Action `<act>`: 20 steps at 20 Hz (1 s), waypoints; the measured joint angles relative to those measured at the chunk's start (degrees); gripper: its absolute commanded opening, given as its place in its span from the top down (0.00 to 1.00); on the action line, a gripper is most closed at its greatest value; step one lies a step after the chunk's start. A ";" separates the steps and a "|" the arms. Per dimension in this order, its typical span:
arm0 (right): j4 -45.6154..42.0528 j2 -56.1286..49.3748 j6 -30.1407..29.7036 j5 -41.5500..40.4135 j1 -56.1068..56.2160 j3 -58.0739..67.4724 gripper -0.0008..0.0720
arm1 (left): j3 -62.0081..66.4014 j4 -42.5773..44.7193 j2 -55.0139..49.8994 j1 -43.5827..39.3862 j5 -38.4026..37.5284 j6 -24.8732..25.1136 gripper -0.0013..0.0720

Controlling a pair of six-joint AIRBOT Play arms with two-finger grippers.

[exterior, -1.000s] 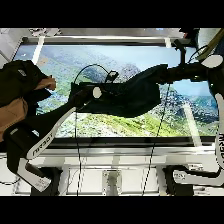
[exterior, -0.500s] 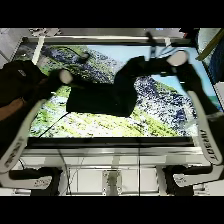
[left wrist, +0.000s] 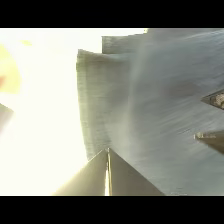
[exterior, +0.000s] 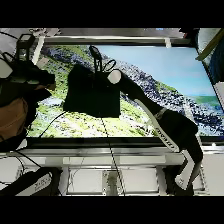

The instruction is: Fold the clothes and pants, and hang the long-sleeved shirts on hangers.

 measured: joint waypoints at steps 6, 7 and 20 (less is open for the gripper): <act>-9.66 -0.85 1.99 20.28 -12.00 7.17 0.17 | 0.00 2.60 1.36 1.49 -0.92 0.17 0.96; -11.06 -0.81 2.51 24.68 -15.06 7.15 0.16 | 0.00 2.84 1.40 1.55 -1.01 0.17 0.96; -0.59 -10.34 4.26 34.88 -28.26 -5.64 0.02 | 0.00 3.45 1.49 1.68 -1.11 -0.50 0.96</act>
